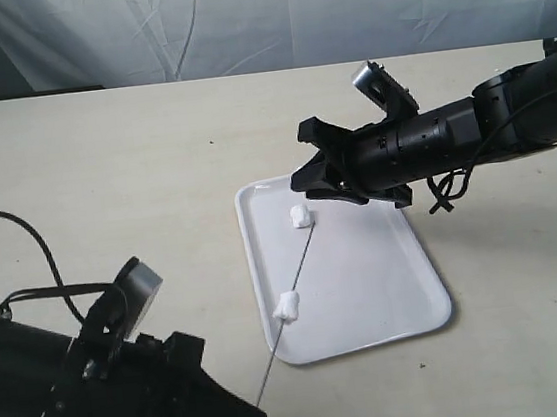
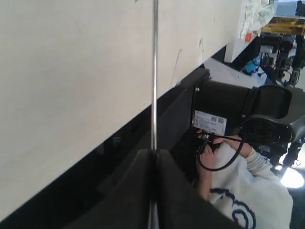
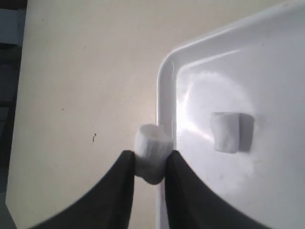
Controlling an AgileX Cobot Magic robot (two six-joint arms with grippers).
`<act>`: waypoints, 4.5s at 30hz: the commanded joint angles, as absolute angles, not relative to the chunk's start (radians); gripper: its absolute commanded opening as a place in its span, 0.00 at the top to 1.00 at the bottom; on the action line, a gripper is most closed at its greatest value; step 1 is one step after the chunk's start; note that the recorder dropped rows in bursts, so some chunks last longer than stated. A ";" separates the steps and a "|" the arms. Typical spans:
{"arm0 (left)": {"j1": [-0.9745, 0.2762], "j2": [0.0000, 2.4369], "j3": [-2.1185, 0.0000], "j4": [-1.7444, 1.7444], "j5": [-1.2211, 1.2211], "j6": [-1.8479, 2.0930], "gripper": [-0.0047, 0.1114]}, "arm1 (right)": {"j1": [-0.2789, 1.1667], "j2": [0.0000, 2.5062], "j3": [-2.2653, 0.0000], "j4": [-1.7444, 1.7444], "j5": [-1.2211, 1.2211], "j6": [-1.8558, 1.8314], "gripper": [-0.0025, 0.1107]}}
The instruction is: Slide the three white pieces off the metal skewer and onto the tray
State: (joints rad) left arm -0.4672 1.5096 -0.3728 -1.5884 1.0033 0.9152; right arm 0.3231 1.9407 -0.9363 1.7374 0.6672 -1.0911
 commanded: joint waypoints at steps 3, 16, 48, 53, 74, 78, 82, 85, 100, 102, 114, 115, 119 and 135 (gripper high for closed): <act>-0.471 1.501 -0.296 -1.598 1.025 0.970 0.96 | 0.323 1.940 -0.944 1.689 0.606 -1.103 0.78; -0.471 1.501 -0.332 -1.744 0.801 1.101 0.96 | 0.323 1.940 -0.944 1.661 0.730 -1.031 0.61; -0.471 1.501 -0.481 -1.744 0.741 1.051 0.96 | 0.323 1.940 -0.942 1.645 1.002 -1.029 0.63; -0.471 1.501 -0.498 -1.744 0.716 1.046 0.96 | 0.329 1.940 -0.942 1.644 1.017 -1.029 0.63; -0.471 1.622 -0.558 -1.744 0.793 1.054 0.96 | 0.339 1.940 -0.942 1.562 0.899 -0.993 0.63; -0.471 1.624 -0.558 -1.744 0.795 1.054 0.96 | 0.339 1.940 -0.942 1.567 0.899 -0.993 0.63; -0.471 1.624 -0.558 -1.744 0.797 1.054 0.96 | 0.339 1.940 -0.942 1.567 0.900 -0.999 0.74; -0.471 1.624 -0.558 -1.744 0.805 1.054 0.96 | 0.339 1.940 -0.942 1.570 0.907 -1.025 0.80; -0.492 1.624 -0.558 -1.742 0.880 1.024 0.96 | 0.339 1.940 -0.942 1.574 0.811 -1.025 0.80; -0.512 1.624 -0.558 -1.738 0.878 1.022 0.96 | 0.339 1.940 -0.942 1.574 0.788 -1.025 0.80; -0.581 1.624 -0.534 -1.693 0.867 0.956 0.96 | 0.339 1.940 -0.942 1.569 0.681 -1.039 0.80; -0.581 1.624 -0.522 -1.689 0.872 0.954 0.96 | 0.339 1.940 -0.942 1.569 0.664 -1.039 0.80; -0.581 1.622 -0.455 -1.689 0.880 0.950 0.96 | 0.339 1.940 -0.942 1.568 0.573 -1.044 0.80; -0.581 1.618 -0.327 -1.744 0.970 1.096 0.96 | 0.339 1.940 -0.964 1.444 0.570 -1.053 0.68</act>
State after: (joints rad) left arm -0.5735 1.6237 -0.3340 -1.7136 0.9602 1.0374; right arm 0.3414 1.9407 -0.9581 1.4984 0.5451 -1.0508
